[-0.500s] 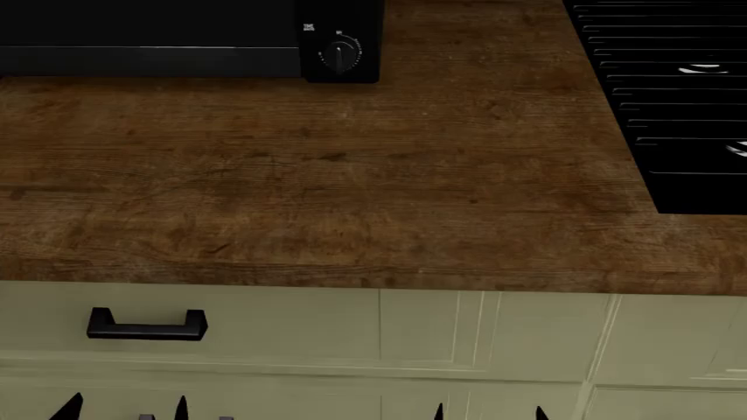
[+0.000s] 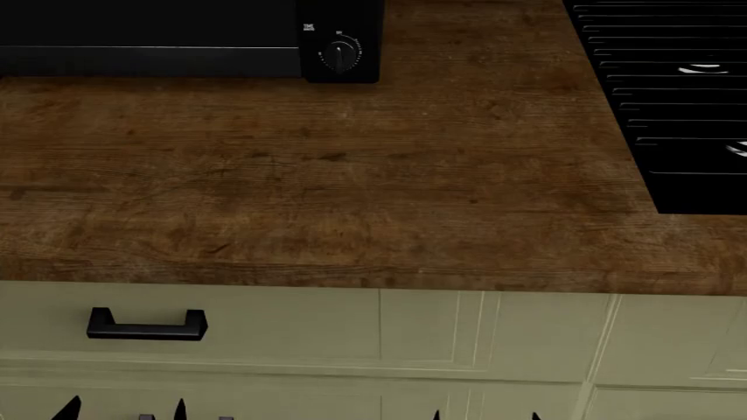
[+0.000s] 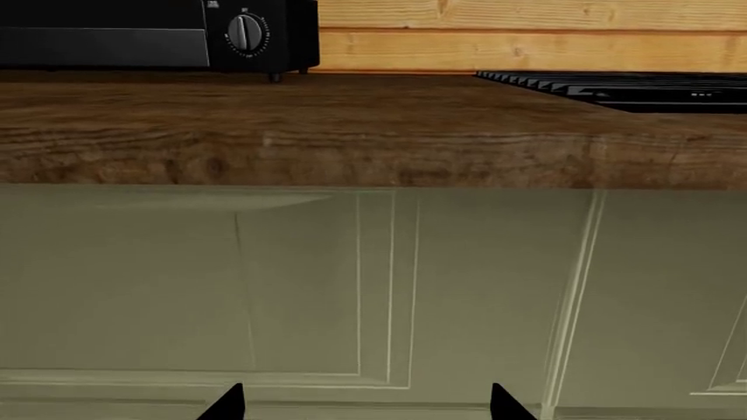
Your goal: Decrease the toaster oven temperature.
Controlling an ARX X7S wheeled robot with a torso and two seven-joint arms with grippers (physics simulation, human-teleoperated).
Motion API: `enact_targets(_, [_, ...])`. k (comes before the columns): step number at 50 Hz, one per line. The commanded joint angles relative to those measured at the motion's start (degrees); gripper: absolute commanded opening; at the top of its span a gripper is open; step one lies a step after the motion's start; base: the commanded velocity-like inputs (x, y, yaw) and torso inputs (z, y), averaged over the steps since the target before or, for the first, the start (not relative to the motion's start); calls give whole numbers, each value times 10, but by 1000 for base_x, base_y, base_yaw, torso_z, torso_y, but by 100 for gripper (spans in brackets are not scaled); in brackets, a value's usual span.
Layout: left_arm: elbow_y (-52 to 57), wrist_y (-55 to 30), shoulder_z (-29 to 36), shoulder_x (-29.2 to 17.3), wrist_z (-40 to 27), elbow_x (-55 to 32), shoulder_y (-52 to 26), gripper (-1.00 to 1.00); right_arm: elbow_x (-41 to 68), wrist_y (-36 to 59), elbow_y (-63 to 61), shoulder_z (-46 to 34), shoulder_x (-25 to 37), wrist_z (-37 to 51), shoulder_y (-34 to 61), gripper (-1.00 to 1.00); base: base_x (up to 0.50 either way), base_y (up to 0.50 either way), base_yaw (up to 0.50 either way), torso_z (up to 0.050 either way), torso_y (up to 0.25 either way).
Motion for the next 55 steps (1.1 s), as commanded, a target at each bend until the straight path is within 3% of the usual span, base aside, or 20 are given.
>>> enact_targets(1, [7,0,16,-12,-16,-3,3,100,8,-6,9,-14,11,11,1,100,0,0,0,0,0])
enact_targets(25, [127,-38,28,-43,-42,5,-27,100,-7,64,-169,-31,44,44,-3,100,0,0,0,0,0])
enact_targets(41, [324,-346,29,-67,-23,-51,-126,100,14,294,-349,-14,68,56,48,100,0,0,0,0,0])
enact_targets(55, [418,-451,21,-92,-10,-82,-184,100,29,425,-431,0,86,61,108,100,0,0,0,0,0])
